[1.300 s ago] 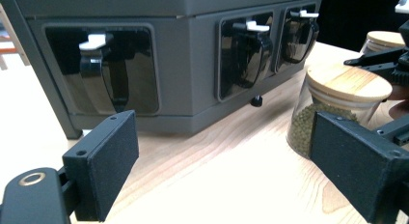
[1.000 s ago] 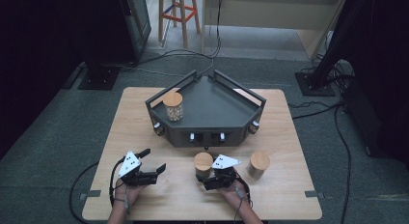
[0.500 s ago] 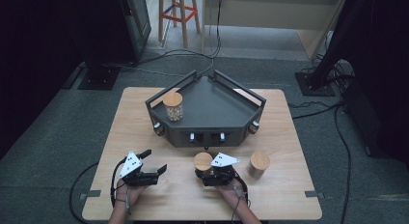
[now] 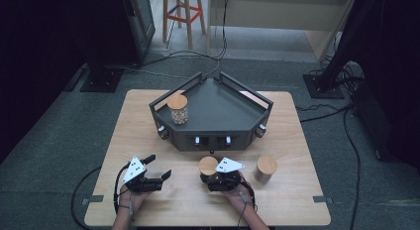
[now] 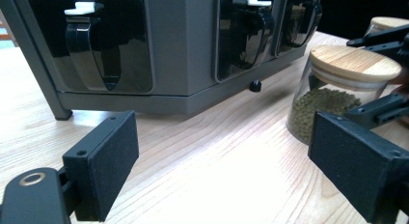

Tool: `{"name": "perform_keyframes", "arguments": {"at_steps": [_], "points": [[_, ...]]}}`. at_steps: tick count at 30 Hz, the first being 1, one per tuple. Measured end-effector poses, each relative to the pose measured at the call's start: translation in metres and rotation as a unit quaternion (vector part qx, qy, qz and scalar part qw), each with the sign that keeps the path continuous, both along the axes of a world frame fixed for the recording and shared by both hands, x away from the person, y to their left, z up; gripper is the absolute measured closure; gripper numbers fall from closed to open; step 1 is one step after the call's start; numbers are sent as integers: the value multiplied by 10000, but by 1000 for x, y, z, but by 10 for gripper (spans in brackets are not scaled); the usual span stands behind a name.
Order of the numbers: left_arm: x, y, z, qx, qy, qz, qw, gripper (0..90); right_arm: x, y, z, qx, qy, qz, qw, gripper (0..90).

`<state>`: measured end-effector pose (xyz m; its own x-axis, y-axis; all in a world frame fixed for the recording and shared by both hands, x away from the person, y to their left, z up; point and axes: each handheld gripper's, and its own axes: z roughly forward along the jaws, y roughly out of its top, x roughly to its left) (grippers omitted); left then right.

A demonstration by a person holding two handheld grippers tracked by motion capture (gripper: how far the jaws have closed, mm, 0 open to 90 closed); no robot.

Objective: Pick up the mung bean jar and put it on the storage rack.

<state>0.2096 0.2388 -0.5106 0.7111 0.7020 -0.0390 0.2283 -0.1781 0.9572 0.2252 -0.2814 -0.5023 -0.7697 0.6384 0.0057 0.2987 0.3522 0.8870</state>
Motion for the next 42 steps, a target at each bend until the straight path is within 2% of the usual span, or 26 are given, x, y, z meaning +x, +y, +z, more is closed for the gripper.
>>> {"name": "perform_keyframes", "arguments": {"at_steps": [3, 10, 16, 23, 27, 32, 42], "points": [[0, 0, -1, -18, 5, -11, 10000, 105, -1, 0, 2, -13, -43, 23, 10000, 250], [0, -1, -1, 1, 21, -18, 10000, 105, -4, -6, 8, 159, -79, -25, 9998, 250], [0, -2, -1, 50, -5, -31, 10000, 104, -2, -5, 12, 160, -50, 9, 9999, 250], [0, -5, -2, 112, 5, -50, 9999, 105, 1, -4, 24, 122, -10, 87, 9999, 250], [0, -8, -2, 215, -23, -108, 9997, 105, 2, -4, 31, 95, -35, 106, 9999, 250], [1, -7, -3, 163, 17, -127, 9998, 105, 4, -4, 38, 118, -28, 131, 9998, 250], [1, -8, -2, 253, 15, -108, 9996, 105, 9, 1, 53, 86, -35, 254, 9996, 250]]}}
